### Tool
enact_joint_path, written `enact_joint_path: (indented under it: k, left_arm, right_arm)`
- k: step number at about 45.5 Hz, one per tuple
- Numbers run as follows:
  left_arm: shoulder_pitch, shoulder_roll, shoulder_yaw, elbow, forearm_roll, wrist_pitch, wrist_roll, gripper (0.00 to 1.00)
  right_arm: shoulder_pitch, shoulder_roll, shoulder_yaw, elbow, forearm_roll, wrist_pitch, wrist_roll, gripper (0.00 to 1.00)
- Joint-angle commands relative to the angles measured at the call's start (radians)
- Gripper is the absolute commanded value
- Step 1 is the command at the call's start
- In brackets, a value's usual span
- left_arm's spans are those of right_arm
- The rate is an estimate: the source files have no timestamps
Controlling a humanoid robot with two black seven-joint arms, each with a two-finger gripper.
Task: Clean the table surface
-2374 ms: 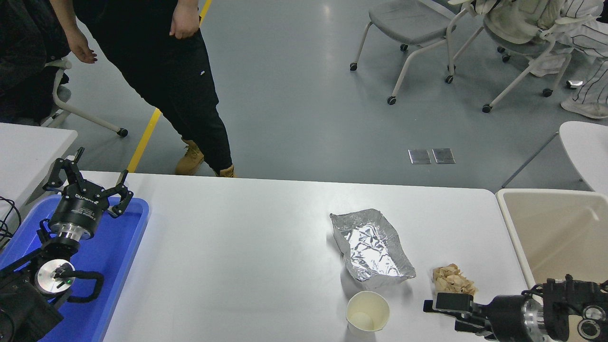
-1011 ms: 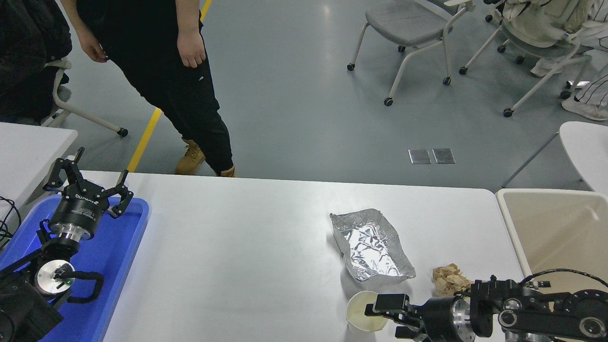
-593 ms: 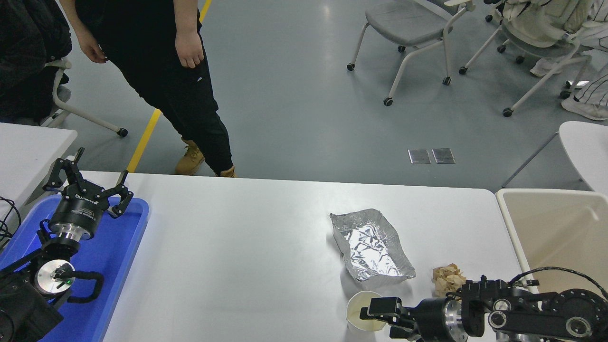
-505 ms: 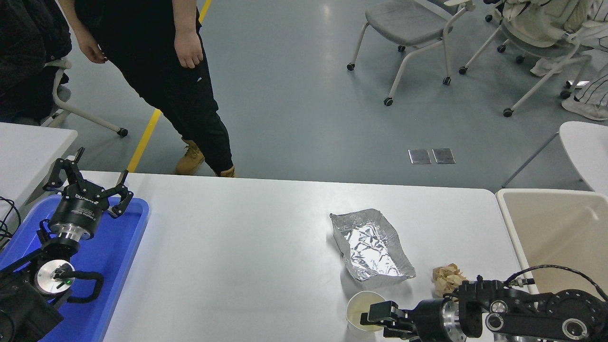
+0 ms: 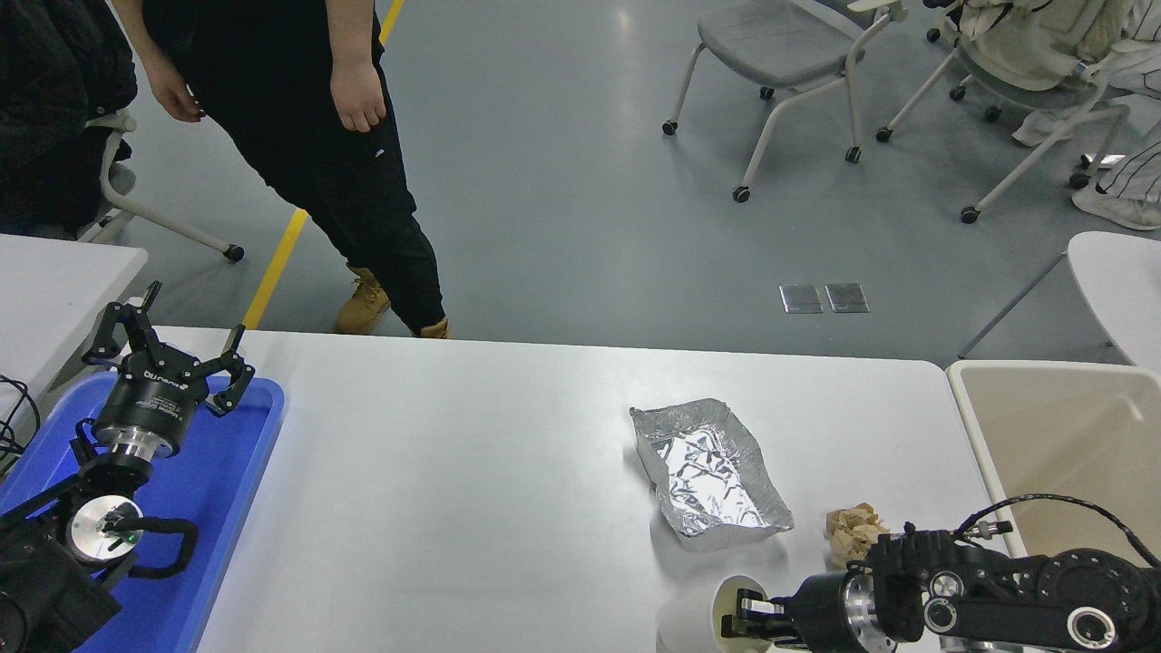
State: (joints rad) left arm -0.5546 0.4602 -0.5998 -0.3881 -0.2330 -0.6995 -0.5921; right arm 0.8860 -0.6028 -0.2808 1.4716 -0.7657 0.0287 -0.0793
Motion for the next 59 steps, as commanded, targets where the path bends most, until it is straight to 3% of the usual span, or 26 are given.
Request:
enact_joint_path:
  k: [1, 26, 43, 59]
  left_arm:
    - [0.001, 0.0, 0.0, 0.0, 0.0, 0.0, 0.0, 1.0]
    - [-0.001, 0.0, 0.0, 0.0, 0.0, 0.0, 0.0, 1.0]
    - [0.001, 0.0, 0.0, 0.0, 0.0, 0.0, 0.0, 1.0]
    - [0.001, 0.0, 0.0, 0.0, 0.0, 0.0, 0.0, 1.0]
  right_arm:
    - [0.03, -0.037, -0.001, 0.019, 0.012, 0.005, -0.011, 0.0]
    - [0.297, -0.42, -0.052, 0.271, 0.048, 0.117, -0.014, 0.0]
    - [0.507, -0.704, -0.018, 0.274, 0.046, 0.422, -0.02, 0.0]
    - [0.66, -0.844, 0.029, 0.271, 0.032, 0.638, -0.053, 0.0]
